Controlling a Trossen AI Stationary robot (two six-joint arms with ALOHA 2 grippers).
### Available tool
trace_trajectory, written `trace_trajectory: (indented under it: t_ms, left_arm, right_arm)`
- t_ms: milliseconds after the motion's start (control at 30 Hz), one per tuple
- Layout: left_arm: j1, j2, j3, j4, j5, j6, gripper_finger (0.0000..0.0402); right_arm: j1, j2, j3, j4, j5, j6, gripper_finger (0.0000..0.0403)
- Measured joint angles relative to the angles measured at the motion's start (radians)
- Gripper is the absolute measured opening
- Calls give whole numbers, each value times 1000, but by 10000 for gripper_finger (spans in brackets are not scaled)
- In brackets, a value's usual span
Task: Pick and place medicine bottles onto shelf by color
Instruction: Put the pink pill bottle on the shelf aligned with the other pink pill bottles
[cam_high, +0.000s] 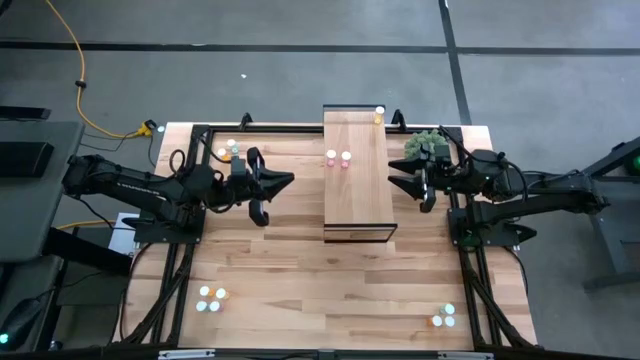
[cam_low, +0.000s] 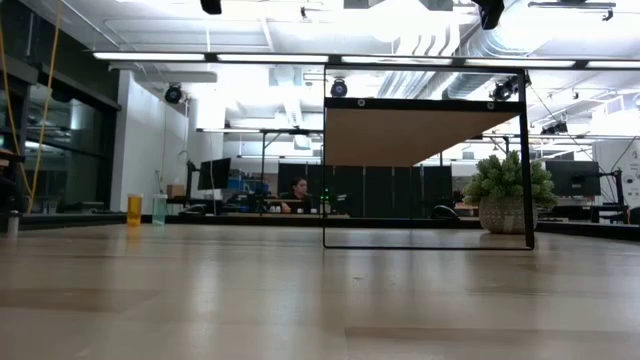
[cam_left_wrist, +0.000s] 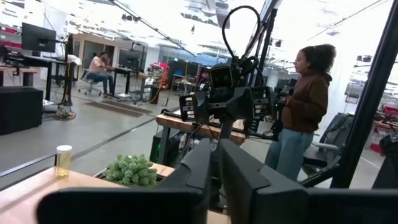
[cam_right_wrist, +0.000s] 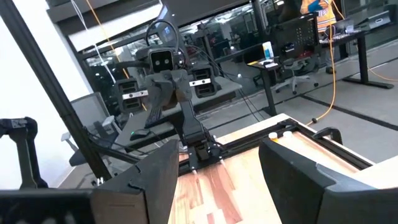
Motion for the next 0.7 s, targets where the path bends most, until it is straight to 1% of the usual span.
trace_trajectory:
  t_ms: [33, 100, 233, 300, 367, 467, 567, 700]
  left_arm:
    - [2, -9, 1, -20, 1, 0, 40]
    - [7, -25, 31, -112, 3, 0, 70]
    - [25, -39, 128, -384, 9, 8, 142]
    - [34, -40, 183, -483, 15, 7, 179]
    - [39, -41, 229, -557, 15, 8, 215]
    - [45, -36, 275, -620, 6, 8, 259]
    - [51, -36, 309, -667, 2, 24, 287]
    - [48, -36, 331, -680, 3, 83, 295]
  right_arm:
    - [0, 0, 0, 0, 0, 0, 213]
    - [0, 0, 0, -1, 0, 0, 213]
    - [0, 0, 0, -13, 0, 0, 213]
    - [0, 0, 0, -15, 1, 0, 213]
    - [0, 0, 0, -20, 1, 0, 213]
    - [0, 0, 0, -23, 2, 0, 213]
    - [0, 0, 0, -30, 1, 0, 213]
    - [0, 0, 0, -34, -3, 0, 213]
